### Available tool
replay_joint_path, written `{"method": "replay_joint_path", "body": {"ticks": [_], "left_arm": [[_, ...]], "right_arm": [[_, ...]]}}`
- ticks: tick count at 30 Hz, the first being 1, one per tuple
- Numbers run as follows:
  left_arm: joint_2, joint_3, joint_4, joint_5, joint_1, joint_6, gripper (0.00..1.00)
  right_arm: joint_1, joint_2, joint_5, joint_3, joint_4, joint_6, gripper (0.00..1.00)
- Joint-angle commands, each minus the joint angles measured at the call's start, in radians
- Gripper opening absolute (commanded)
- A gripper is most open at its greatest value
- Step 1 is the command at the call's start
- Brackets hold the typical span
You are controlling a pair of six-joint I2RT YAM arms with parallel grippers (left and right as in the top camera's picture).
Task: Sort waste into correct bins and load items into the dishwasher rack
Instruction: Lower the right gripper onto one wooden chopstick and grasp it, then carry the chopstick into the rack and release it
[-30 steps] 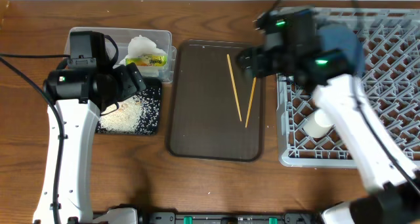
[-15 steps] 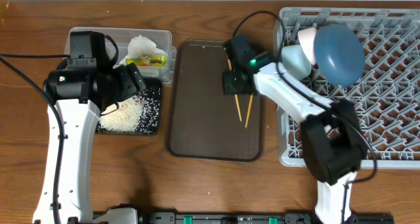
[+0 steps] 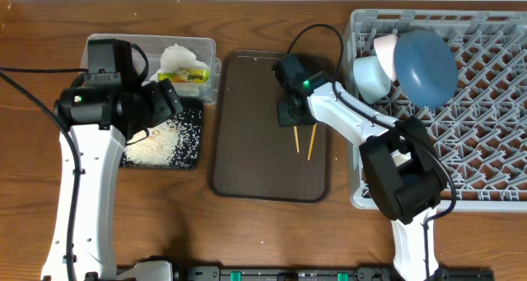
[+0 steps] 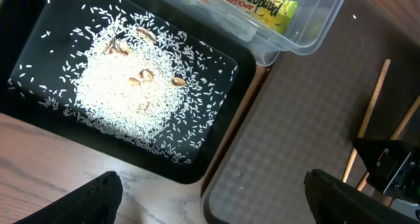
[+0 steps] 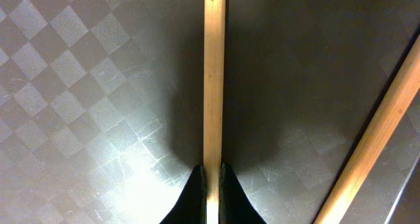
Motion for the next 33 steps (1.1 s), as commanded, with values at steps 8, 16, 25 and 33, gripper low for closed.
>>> {"method": "replay_joint_path", "body": {"ticks": [8, 16, 25, 33], "left_arm": [[0.01, 0.018, -0.003, -0.005, 0.004, 0.01, 0.91], [0.01, 0.018, -0.003, -0.005, 0.004, 0.01, 0.92], [0.01, 0.018, -0.003, -0.005, 0.004, 0.01, 0.91], [0.01, 0.018, -0.003, -0.005, 0.004, 0.01, 0.91]], "right_arm": [[0.003, -0.024, 0.016, 0.035, -0.068, 0.013, 0.01], [-0.013, -0.191, 0.017, 0.084, -0.133, -0.002, 0.01], [-0.167, -0.479, 0.017, 0.084, -0.227, -0.001, 0.01], [-0.344, -0.628, 0.035, 0.084, -0.327, 0.201, 0.02]]}}
